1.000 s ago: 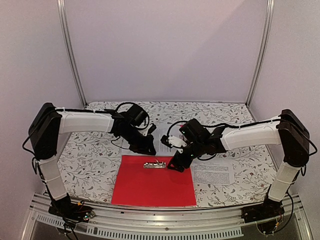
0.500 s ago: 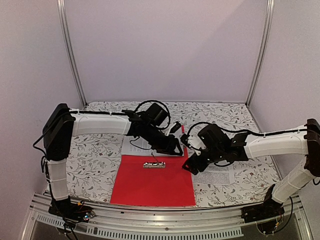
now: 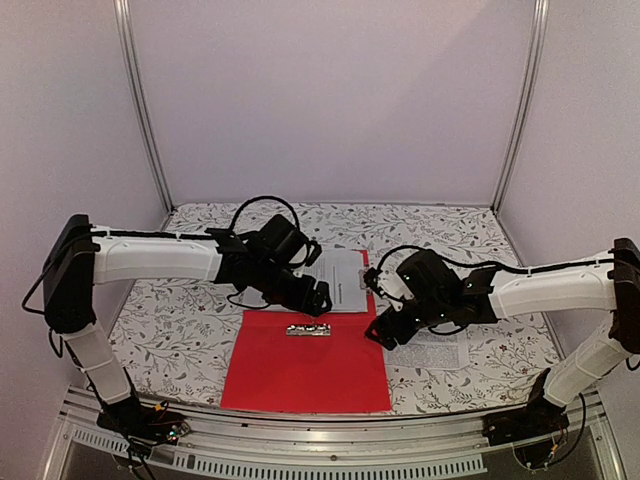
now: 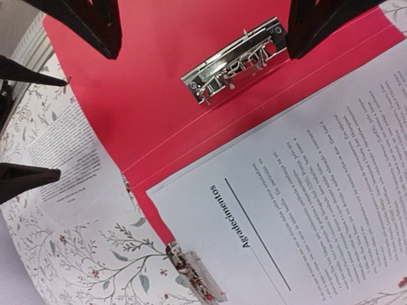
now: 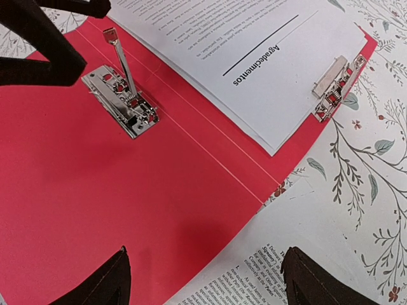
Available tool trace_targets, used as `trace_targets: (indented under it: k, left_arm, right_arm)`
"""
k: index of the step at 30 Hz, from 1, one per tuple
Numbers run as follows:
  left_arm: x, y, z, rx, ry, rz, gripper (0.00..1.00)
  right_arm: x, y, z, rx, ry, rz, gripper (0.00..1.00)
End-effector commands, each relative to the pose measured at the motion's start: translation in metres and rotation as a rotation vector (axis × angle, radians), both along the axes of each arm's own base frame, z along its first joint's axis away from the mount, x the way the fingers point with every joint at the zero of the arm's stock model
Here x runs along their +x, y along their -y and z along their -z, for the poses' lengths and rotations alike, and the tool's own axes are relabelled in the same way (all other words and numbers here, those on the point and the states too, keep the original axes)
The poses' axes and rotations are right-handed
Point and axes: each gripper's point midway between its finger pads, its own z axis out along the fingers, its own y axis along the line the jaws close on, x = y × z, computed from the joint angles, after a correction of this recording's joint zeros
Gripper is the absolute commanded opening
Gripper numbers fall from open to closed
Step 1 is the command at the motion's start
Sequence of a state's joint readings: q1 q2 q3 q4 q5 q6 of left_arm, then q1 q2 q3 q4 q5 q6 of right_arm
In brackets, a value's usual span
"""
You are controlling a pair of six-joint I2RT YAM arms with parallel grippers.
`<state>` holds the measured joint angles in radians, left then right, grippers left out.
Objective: Put the files into the folder
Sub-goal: Open the spring clip on the folder at the center of the board, then pick up the file from the center of the board.
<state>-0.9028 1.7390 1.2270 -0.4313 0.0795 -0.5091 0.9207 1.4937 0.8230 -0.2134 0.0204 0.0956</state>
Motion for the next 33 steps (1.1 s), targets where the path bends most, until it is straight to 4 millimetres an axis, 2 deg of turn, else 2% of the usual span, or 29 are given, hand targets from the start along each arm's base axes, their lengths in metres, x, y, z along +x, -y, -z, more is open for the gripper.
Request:
trace_targets:
  k: [1, 6, 13, 16, 22, 24, 30, 33]
  left_arm:
    - [0.004, -0.018, 0.043, 0.126, -0.035, -0.067, 0.9]
    - [0.003, -0.003, 0.057, 0.121, -0.083, -0.045, 0.9]
    - [-0.017, 0.04, 0.043, 0.059, -0.11, 0.085, 0.89]
    - [-0.026, 0.058, 0.039, 0.038, -0.126, 0.142, 0.89]
    - [-0.04, 0.09, 0.048, -0.011, -0.2, 0.27, 0.89]
    - [-0.042, 0.095, 0.049, -0.014, -0.206, 0.294, 0.89]
    - [-0.028, 0.088, 0.024, 0.01, -0.074, 0.285, 0.91]
    - [-0.019, 0.083, 0.008, 0.013, 0.003, 0.276, 0.92]
  right_arm:
    - [0.003, 0.001, 0.002, 0.007, -0.004, 0.023, 0.83]
    - [0.002, 0.007, 0.001, 0.007, 0.005, 0.041, 0.83]
    - [0.008, 0.021, 0.0, -0.028, 0.042, 0.101, 0.84]
    - [0.014, 0.034, -0.005, -0.049, 0.072, 0.16, 0.86]
    - [0.028, 0.071, -0.026, -0.022, 0.151, 0.322, 0.98]
    - [0.031, 0.087, -0.035, -0.002, 0.175, 0.389, 0.99]
    - [0.033, 0.138, -0.052, -0.042, 0.2, 0.625, 0.99]
    - [0.032, 0.161, -0.048, -0.074, 0.118, 0.745, 0.99]
